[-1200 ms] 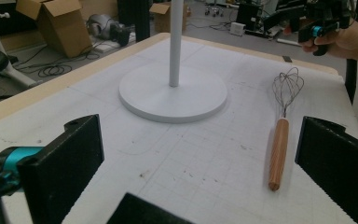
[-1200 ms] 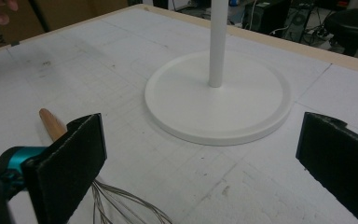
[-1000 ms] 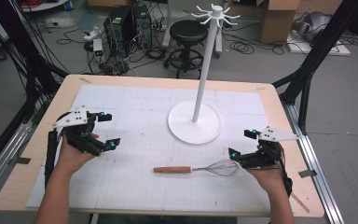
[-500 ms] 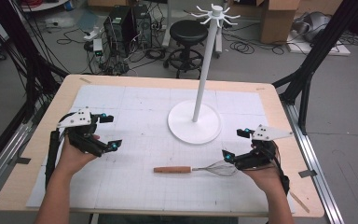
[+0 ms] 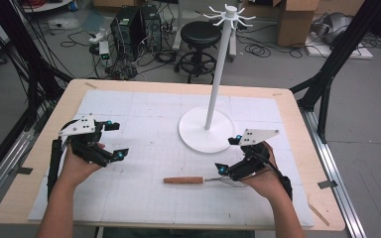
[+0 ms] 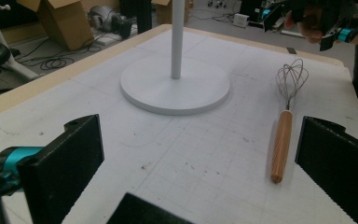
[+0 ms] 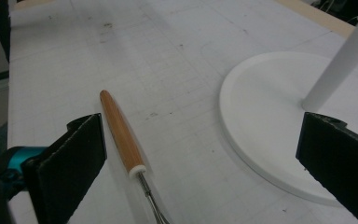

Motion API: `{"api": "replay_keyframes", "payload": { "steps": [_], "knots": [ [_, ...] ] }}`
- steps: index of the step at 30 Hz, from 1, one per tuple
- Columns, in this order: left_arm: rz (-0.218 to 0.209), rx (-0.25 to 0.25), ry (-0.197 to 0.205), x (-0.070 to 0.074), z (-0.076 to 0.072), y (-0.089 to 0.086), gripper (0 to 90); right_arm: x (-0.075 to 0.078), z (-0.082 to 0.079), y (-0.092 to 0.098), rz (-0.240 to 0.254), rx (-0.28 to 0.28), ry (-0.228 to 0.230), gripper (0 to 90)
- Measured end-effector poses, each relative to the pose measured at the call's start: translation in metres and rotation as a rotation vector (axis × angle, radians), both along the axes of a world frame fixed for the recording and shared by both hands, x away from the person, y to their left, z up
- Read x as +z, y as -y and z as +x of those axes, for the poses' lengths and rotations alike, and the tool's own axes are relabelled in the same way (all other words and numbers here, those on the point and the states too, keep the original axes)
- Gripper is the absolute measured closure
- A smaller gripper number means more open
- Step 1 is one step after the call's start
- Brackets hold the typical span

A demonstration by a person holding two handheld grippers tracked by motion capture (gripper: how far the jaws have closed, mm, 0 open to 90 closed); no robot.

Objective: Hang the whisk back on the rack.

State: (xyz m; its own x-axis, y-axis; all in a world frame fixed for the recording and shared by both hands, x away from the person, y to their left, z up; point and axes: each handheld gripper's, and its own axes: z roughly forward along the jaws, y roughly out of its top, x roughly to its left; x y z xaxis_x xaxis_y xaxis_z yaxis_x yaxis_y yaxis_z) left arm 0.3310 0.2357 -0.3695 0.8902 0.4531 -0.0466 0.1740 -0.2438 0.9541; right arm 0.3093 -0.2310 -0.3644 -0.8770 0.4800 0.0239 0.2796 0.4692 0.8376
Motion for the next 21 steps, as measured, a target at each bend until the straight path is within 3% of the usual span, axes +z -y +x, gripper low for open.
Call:
{"api": "replay_keyframes", "payload": {
  "steps": [7,9,11,12,15,21],
  "knots": [
    [-0.001,-0.002,0.001,0.0,0.0,0.0,1.6,0.001,0.005,-0.025,-0.087,0.061,-0.023,5.1],
    [-0.001,-0.003,-0.002,0.0,0.001,0.0,1.6,-0.001,0.006,-0.034,-0.139,0.089,-0.035,9.1],
    [0.0,-0.001,-0.001,0.0,0.001,0.0,1.6,-0.002,0.006,-0.037,-0.156,0.1,-0.034,13.5],
    [-0.001,0.001,-0.001,0.0,0.001,0.0,1.6,-0.003,0.006,-0.042,-0.192,0.115,-0.038,15.3],
    [0.002,-0.001,0.001,0.0,0.001,0.0,1.6,-0.005,0.006,-0.048,-0.214,0.127,-0.046,15.9],
    [-0.003,-0.001,0.0,0.0,0.001,0.0,1.6,-0.013,0.007,-0.063,-0.312,0.165,-0.071,21.6]
  ]
}}
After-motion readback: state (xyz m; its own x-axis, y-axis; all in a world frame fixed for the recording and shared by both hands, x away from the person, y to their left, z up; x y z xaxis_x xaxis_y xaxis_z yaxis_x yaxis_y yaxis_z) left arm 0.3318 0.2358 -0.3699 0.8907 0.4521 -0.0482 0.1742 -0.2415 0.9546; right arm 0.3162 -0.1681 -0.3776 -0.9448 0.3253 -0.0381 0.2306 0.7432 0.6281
